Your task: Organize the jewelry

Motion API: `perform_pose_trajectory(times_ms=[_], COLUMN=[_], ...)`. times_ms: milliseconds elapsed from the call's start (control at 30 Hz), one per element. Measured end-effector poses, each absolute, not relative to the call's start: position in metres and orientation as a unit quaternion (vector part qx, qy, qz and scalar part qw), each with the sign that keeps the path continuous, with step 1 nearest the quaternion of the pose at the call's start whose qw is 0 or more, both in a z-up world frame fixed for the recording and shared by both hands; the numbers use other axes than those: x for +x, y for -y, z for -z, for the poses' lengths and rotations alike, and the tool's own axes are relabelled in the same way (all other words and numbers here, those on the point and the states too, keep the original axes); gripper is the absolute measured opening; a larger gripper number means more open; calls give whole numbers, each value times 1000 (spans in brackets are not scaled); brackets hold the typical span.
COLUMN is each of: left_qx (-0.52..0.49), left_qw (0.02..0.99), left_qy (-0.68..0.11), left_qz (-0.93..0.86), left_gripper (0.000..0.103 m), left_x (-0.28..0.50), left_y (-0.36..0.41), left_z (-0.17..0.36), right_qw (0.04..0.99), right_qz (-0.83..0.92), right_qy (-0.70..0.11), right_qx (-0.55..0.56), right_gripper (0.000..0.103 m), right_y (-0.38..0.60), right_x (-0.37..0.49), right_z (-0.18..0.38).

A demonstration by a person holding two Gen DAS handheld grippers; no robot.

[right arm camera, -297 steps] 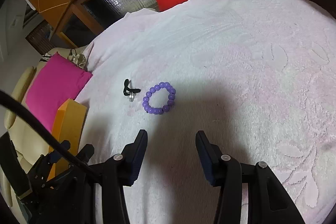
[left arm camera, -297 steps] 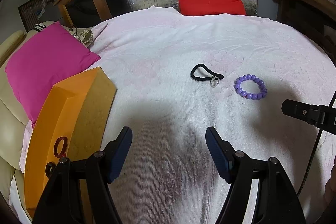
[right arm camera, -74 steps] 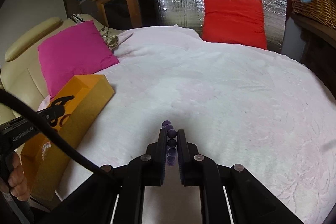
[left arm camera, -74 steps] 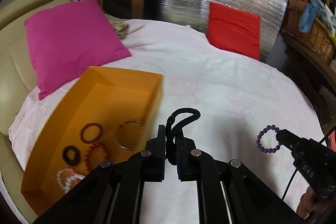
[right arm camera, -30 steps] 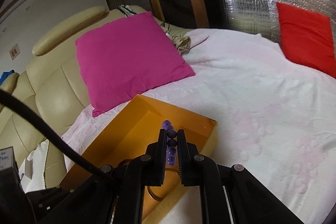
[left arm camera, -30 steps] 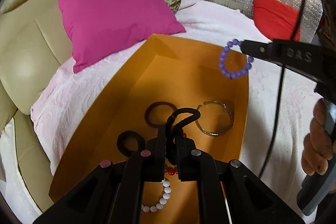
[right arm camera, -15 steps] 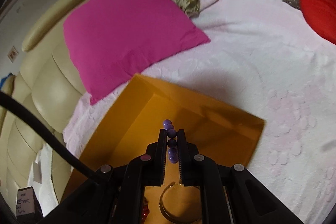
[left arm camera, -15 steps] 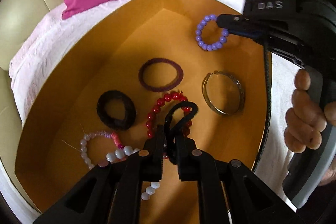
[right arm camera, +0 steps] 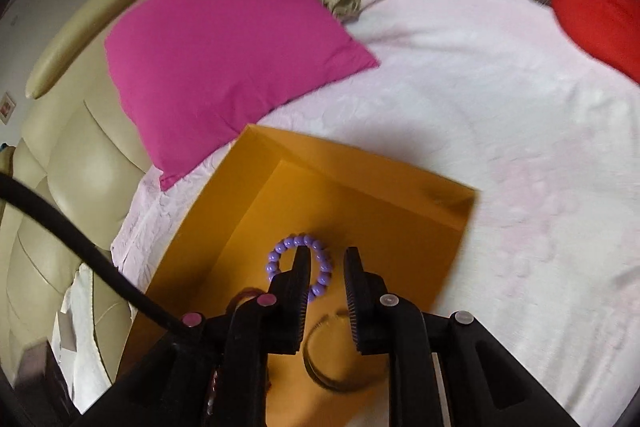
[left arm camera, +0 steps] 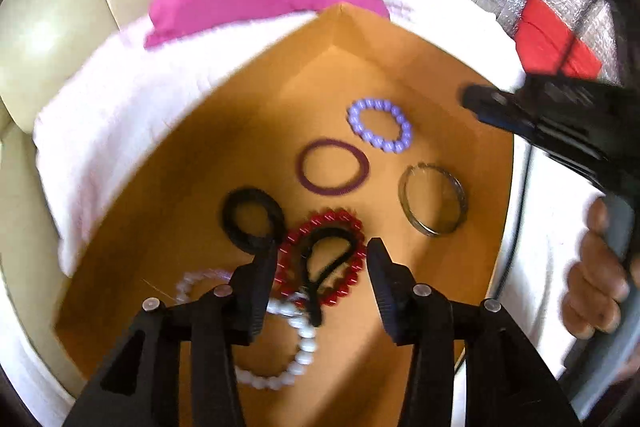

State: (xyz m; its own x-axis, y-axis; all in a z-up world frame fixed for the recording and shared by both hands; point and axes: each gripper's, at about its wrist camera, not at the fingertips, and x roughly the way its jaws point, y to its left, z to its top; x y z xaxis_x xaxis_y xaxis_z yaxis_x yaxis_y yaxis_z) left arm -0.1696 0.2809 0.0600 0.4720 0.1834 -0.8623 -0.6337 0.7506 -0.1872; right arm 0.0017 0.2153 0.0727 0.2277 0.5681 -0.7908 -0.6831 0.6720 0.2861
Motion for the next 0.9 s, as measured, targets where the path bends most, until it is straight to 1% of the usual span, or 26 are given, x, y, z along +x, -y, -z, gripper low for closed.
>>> perform_pose_trajectory(times_ms=[67,133,200,233,267,300,333,367,500,567,600,633,733,900], left_qx=[-237,-183,-136,-128,-121,-120,-116,-113,-109,-122,-126,-128,-116,-73], left_qw=[831,843,841,841,843,843,843,842,834,845,851,856,869,864], left_qy=[-428,-402,-385,-379,-369,-366,-363,-361,-337,-309,-298,-288,-259,-249], left_qz=[-265,-307,-354,-363,-371,-374,-380,-385,-422,-420,-413,-409,-406,-431], left_gripper=[51,64,72,75,75,75,75,75,75,75,79,86,88,92], left_x=[-179,-195,-208,-213,-227,-235,-250,-259,-305,-332,-343,-352,-370,-390], left_y=[-281,-281,-278,-275,-273,-270,-268,-272,-275,-270,-267,-260,-241,-213], left_z=[-70,-88,-102,-107,-115,-119,-127,-132,-162,-180,-188,-195,-210,-229], right_qw=[790,796,800,802,804,804,804,805,808,805,804,803,800,802], right_qz=[-398,-404,-412,-414,-419,-425,-433,-443,-467,-480,-484,-486,-487,-484], right_qy=[-461,-442,-423,-414,-404,-398,-391,-379,-347,-337,-334,-333,-332,-331], right_qx=[-77,-89,-106,-114,-119,-119,-116,-109,-94,-88,-91,-96,-115,-115], right_gripper=[19,19,21,25,32,36,44,48,48,48,48,48,48,48], right_y=[-202,-187,-175,-170,-162,-157,-151,-143,-120,-110,-107,-106,-102,-84], right_x=[-12,-29,-50,-61,-75,-86,-97,-113,-159,-184,-195,-204,-234,-269], right_z=[-87,-102,-116,-123,-131,-137,-143,-151,-170,-177,-179,-181,-182,-187])
